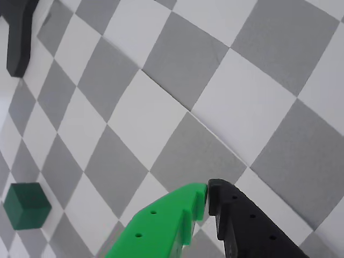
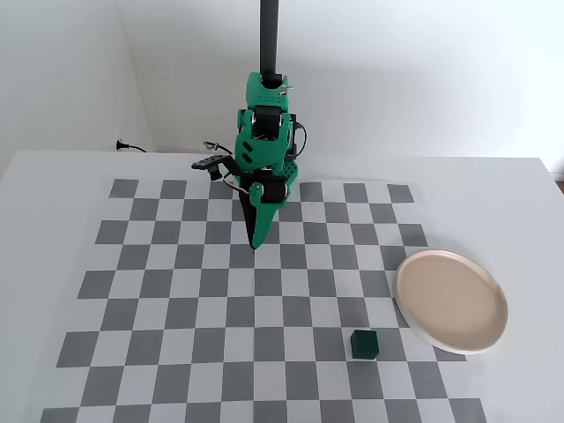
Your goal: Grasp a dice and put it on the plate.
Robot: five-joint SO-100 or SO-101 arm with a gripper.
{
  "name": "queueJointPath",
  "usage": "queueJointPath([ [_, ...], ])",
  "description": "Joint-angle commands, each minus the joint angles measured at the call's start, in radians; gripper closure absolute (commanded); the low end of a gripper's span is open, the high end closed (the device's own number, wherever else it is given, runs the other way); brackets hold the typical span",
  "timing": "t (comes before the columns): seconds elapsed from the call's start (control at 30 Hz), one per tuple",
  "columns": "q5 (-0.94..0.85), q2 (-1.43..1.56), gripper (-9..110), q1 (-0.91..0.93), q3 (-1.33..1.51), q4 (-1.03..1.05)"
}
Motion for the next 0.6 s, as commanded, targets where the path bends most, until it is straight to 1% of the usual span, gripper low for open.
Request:
queueJointPath([
  [0.0, -0.186, 0.008, 106, 0.014, -0.008, -0.011],
  [0.17, -0.356, 0.009, 106, 0.003, 0.032, -0.097],
  [0.4, -0.476, 0.009, 106, -0.038, 0.032, -0.227],
  [0.57, -0.719, 0.009, 106, -0.028, 0.032, -0.255],
])
